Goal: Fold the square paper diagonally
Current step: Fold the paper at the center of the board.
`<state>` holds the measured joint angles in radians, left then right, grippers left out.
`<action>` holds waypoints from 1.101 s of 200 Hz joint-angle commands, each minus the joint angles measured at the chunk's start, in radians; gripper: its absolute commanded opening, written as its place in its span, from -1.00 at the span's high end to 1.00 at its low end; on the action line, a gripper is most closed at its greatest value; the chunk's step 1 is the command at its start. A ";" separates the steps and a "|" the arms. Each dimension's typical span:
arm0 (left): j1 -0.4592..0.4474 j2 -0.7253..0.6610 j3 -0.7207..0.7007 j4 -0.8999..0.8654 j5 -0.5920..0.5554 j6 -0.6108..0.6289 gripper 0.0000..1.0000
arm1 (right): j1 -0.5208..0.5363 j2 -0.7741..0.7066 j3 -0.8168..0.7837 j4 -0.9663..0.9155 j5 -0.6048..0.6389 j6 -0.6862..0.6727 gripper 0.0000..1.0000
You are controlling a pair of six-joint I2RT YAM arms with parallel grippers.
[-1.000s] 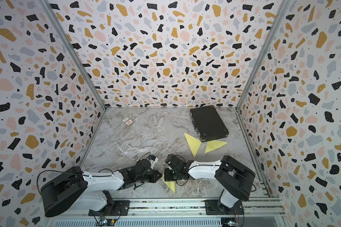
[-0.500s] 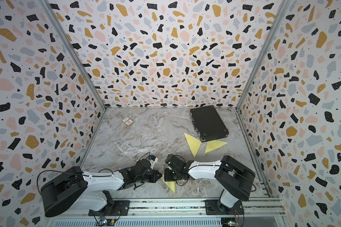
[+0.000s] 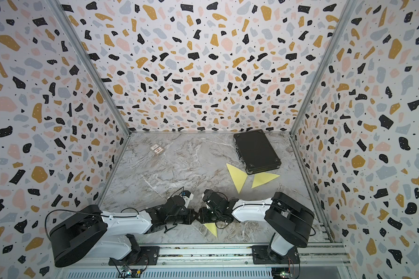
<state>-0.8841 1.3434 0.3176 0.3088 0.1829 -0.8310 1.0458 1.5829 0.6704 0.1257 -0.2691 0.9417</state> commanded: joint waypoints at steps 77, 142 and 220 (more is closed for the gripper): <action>-0.001 -0.228 -0.053 -0.255 -0.102 -0.074 1.00 | 0.000 -0.006 -0.064 -0.057 0.036 0.014 0.69; -0.018 -0.221 -0.040 -0.099 0.031 -0.057 1.00 | 0.000 -0.009 -0.068 -0.089 0.048 0.014 1.00; -0.060 -0.070 0.012 0.009 0.046 -0.053 1.00 | 0.000 -0.017 -0.072 -0.095 0.053 0.016 1.00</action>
<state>-0.9386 1.2480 0.2989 0.2478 0.2207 -0.8867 1.0447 1.5764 0.6247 0.1440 -0.2478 0.9604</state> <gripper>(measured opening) 0.048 0.042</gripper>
